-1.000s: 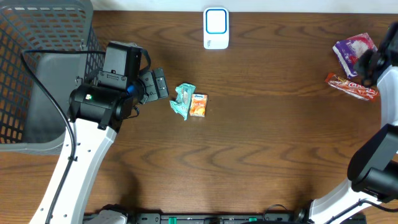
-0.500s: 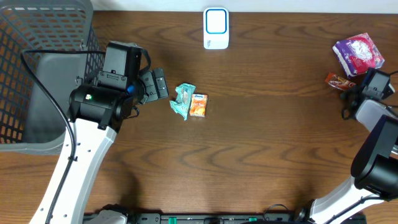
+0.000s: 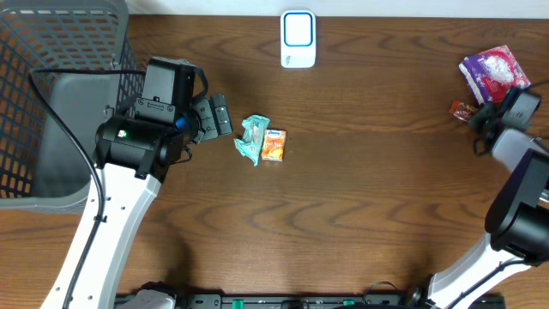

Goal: Scan the item barcode
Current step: 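Carry the red snack bar right and place it beside the purple bag, then reach the right gripper to the orange Kleenex pack and grasp it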

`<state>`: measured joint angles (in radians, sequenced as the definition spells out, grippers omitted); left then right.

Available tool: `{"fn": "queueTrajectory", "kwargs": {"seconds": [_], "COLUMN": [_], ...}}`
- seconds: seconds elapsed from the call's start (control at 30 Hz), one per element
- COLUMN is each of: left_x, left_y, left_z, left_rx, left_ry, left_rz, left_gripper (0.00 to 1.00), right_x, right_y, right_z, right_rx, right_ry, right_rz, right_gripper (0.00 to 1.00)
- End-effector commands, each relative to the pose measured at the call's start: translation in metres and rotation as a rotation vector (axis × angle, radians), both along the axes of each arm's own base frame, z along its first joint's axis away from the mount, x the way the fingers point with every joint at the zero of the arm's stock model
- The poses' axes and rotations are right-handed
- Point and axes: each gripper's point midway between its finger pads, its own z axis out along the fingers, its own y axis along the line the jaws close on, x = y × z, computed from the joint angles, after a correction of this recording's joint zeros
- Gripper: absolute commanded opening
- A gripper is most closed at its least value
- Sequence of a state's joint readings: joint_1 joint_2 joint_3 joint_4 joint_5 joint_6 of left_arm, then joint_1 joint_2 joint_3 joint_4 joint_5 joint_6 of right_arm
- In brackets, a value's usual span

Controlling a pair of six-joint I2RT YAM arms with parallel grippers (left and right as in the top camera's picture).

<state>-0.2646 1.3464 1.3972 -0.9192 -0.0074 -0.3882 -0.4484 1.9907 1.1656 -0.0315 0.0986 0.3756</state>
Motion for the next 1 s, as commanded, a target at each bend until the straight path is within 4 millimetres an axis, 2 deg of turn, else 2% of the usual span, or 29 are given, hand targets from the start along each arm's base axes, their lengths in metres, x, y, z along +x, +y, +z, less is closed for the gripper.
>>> {"fn": "queueTrajectory", "kwargs": {"seconds": [0.0,0.1,0.17,0.3,0.37,0.47,0.57,0.63,0.73,0.83,0.9,0.97], "left_x": [0.000,0.000,0.000,0.000,0.000,0.000,0.000,0.000,0.000,0.000,0.000,0.000], "left_y": [0.003,0.003,0.003,0.003,0.003,0.003,0.003,0.003,0.003,0.003,0.003,0.003], "left_z": [0.000,0.000,0.000,0.000,0.000,0.000,0.000,0.000,0.000,0.000,0.000,0.000], "left_rx": [0.022,0.022,0.022,0.022,0.022,0.022,0.022,0.022,0.022,0.022,0.022,0.022], "left_ry": [-0.001,-0.001,-0.001,-0.001,-0.001,-0.001,-0.001,-0.001,-0.001,-0.001,-0.001,-0.001], "left_rz": [0.004,0.004,0.004,0.004,0.004,0.004,0.004,0.004,0.004,0.004,0.004,0.004], "left_gripper": [0.98,0.98,0.98,0.98,0.98,0.98,0.98,0.98,0.98,0.98,0.98,0.98], "right_x": [0.038,0.048,0.051,0.050,0.045,0.032,0.013,-0.004,-0.021,-0.032,-0.034,-0.038], "right_y": [0.009,0.041,0.082,0.188,0.225,0.282,0.330,0.359,0.390,0.415,0.419,0.420], "right_z": [0.113,0.150,0.168,0.193,0.191,0.171,0.147,0.134,0.127,0.125,0.121,0.115], "right_rx": [-0.014,0.037,0.125,0.376,0.445,0.512,0.532,0.507,0.496,0.487,0.447,0.401], "right_ry": [-0.160,-0.192,-0.225,-0.314,-0.297,-0.195,-0.062,0.035,0.102,0.125,0.144,0.180], "right_rz": [0.134,0.271,0.428,0.765,0.850,0.932,0.984,1.012,1.069,1.123,1.123,1.111], "right_gripper": [0.25,0.29,0.35,0.51,0.54,0.58,0.66,0.76,0.86,0.88,0.91,0.99]}}
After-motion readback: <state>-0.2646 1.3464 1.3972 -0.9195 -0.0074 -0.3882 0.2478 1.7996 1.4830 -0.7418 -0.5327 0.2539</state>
